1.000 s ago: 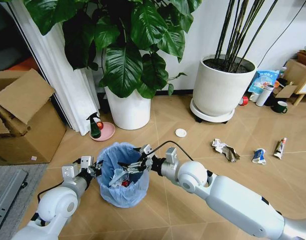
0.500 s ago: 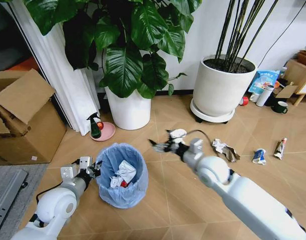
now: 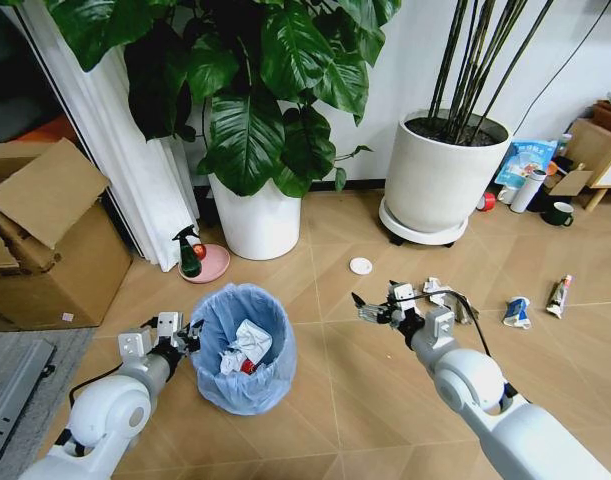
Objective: Pick up the trash bin and place the garbage on the floor into it.
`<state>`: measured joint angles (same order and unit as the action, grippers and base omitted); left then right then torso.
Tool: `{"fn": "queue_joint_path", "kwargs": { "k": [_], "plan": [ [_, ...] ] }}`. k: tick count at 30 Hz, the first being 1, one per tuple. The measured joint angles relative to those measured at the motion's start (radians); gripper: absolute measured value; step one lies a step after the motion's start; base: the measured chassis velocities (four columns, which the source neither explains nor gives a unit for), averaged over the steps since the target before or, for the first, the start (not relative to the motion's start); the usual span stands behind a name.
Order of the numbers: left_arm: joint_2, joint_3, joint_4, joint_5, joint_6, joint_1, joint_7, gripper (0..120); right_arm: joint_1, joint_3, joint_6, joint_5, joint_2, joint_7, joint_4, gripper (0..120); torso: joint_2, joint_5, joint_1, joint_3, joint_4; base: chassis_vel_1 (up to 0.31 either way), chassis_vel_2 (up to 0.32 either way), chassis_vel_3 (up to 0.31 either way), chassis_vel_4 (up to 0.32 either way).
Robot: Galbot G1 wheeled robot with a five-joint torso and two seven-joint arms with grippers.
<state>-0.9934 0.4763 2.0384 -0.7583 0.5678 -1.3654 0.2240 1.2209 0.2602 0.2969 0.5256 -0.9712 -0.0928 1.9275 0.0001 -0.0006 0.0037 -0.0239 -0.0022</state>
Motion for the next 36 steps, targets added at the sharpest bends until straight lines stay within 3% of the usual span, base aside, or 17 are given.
{"fn": "queue_joint_path", "kwargs": {
  "k": [36],
  "plan": [
    [0.015, 0.001, 0.051, -0.001, -0.009, -0.037, -0.011, 0, 0.114, 0.078, -0.021, -0.026, -0.019, 0.005, 0.026, 100, 0.000, -0.0005, 0.000, 0.000, 0.0000, -0.127, -0.129, 0.133, 0.123]
  ]
}}
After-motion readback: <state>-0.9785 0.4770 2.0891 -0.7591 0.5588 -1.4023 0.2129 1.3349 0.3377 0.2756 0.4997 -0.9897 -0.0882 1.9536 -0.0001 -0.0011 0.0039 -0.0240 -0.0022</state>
